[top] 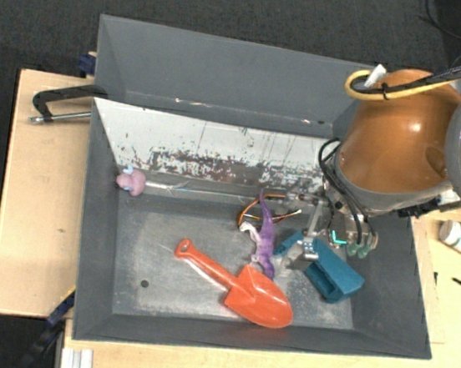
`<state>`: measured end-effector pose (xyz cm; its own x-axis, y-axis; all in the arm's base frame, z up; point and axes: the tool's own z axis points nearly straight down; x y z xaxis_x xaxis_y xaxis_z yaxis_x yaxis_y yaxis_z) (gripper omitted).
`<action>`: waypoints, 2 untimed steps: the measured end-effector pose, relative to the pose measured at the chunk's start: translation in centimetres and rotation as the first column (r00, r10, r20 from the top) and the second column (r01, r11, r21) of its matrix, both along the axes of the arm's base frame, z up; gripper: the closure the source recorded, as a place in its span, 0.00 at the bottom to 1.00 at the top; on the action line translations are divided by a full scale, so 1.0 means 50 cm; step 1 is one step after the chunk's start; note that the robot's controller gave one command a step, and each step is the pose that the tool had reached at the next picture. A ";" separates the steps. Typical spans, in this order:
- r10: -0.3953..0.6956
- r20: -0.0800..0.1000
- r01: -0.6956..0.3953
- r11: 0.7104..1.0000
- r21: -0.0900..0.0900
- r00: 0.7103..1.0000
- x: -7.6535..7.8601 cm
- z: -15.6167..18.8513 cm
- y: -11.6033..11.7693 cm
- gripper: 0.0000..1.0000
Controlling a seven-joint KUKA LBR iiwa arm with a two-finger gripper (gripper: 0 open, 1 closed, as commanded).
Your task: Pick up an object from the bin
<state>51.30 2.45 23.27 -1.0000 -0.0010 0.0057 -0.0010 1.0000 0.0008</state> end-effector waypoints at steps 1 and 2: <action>-0.001 0.008 0.001 1.000 0.000 1.000 0.003 0.008 0.000 0.00; -0.063 0.013 0.063 0.998 0.001 0.998 -0.009 -0.084 0.014 0.00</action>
Offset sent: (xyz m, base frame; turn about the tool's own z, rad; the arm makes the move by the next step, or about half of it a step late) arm -0.0151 0.0162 -0.1056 0.1395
